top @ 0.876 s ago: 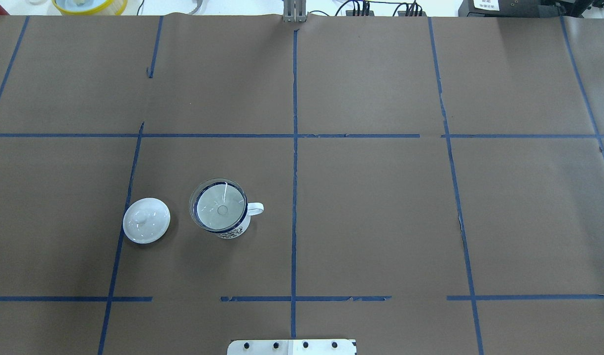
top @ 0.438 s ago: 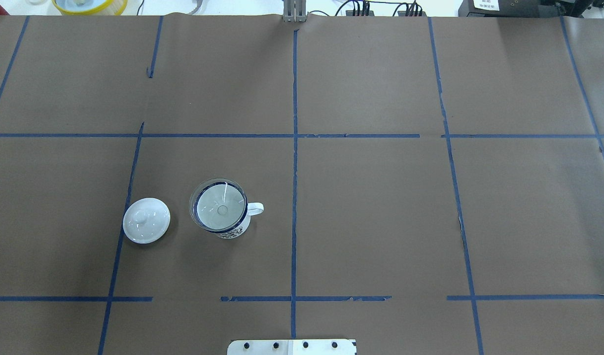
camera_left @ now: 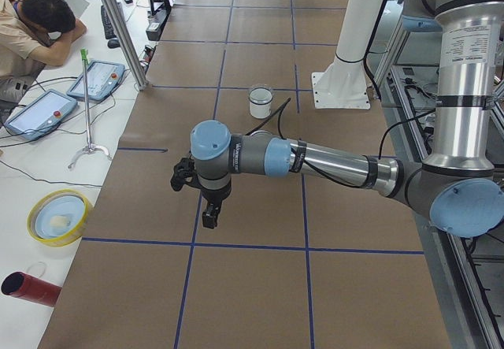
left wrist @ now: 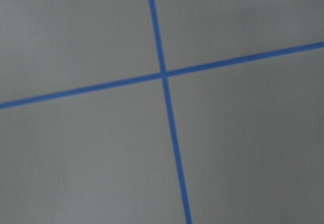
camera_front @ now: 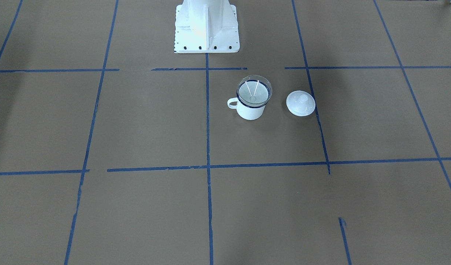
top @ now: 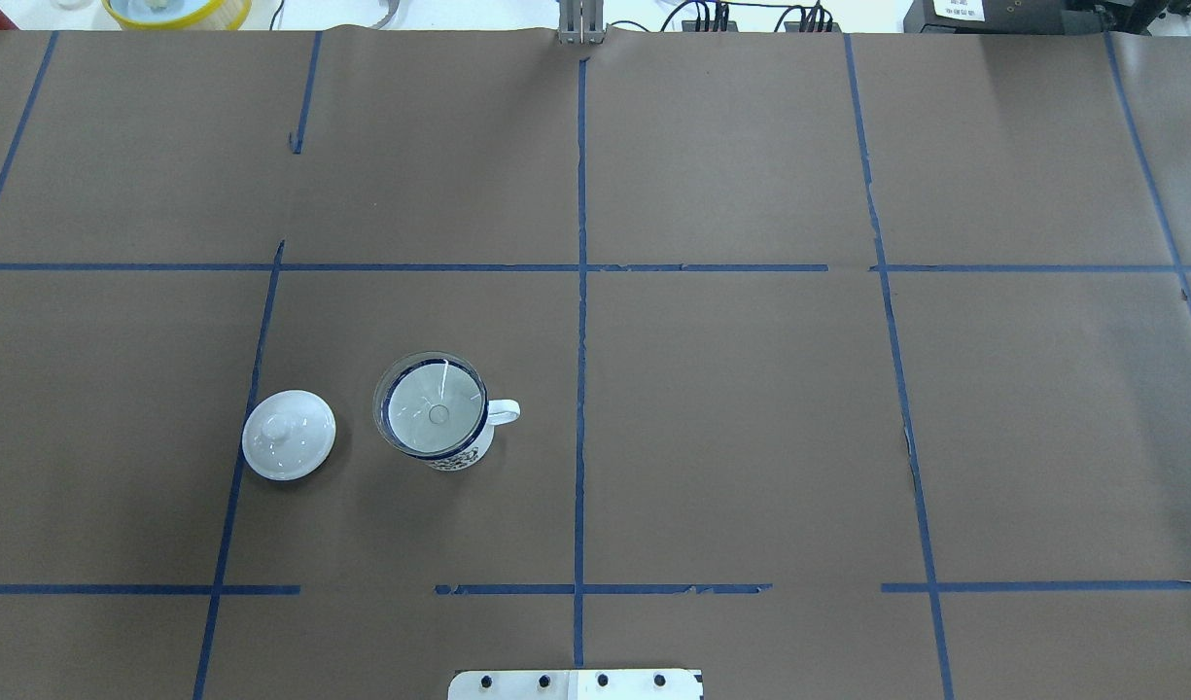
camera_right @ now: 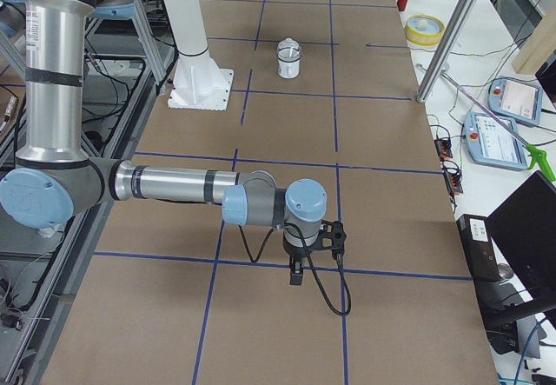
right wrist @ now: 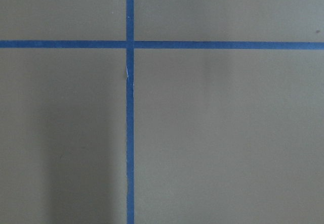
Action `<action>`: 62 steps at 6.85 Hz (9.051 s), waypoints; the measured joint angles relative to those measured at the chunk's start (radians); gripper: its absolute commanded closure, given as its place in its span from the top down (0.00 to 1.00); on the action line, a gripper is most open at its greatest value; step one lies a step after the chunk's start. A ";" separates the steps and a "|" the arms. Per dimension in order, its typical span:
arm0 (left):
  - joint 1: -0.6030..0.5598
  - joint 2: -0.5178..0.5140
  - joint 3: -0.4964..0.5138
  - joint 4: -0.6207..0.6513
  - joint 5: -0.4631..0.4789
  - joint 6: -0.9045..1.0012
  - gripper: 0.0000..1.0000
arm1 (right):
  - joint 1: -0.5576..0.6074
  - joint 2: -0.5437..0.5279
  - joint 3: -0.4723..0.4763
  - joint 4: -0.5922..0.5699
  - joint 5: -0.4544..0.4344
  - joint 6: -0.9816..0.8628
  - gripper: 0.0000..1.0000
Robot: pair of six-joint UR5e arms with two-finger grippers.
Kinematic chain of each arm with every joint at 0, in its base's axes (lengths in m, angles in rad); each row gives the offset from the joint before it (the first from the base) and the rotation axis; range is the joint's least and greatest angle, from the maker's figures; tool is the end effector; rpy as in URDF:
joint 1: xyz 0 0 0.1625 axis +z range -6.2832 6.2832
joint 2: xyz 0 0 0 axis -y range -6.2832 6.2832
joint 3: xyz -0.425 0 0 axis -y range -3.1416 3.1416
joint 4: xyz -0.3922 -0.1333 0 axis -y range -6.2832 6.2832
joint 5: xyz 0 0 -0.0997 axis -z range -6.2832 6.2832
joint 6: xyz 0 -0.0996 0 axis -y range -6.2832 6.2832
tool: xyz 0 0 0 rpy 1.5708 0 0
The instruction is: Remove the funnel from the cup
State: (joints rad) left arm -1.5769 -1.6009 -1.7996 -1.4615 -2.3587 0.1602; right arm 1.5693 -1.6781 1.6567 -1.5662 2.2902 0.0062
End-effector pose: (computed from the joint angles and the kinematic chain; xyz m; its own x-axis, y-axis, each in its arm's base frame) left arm -0.0658 -0.5006 0.5415 0.6979 0.2578 -0.6682 -0.1067 0.9600 0.2590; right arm 0.0670 -0.4451 0.6700 0.7522 0.0161 0.6587 -0.0032 0.9998 -0.0209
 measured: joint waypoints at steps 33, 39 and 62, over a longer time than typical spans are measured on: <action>0.892 -0.720 -0.279 0.236 0.500 -1.495 0.00 | 0.000 0.000 0.000 0.000 0.000 0.000 1.00; 0.870 -0.611 0.107 -0.555 0.935 -2.212 0.00 | 0.000 0.000 0.000 0.000 0.000 0.000 1.00; 0.788 -0.151 -0.291 -0.183 0.439 -1.009 1.00 | 0.000 0.000 -0.001 0.000 0.000 0.000 1.00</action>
State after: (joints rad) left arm -0.7888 -1.7524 -2.0906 -1.6441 -1.9198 -0.8485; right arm 1.5693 -1.6782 1.6557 -1.5662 2.2902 0.0061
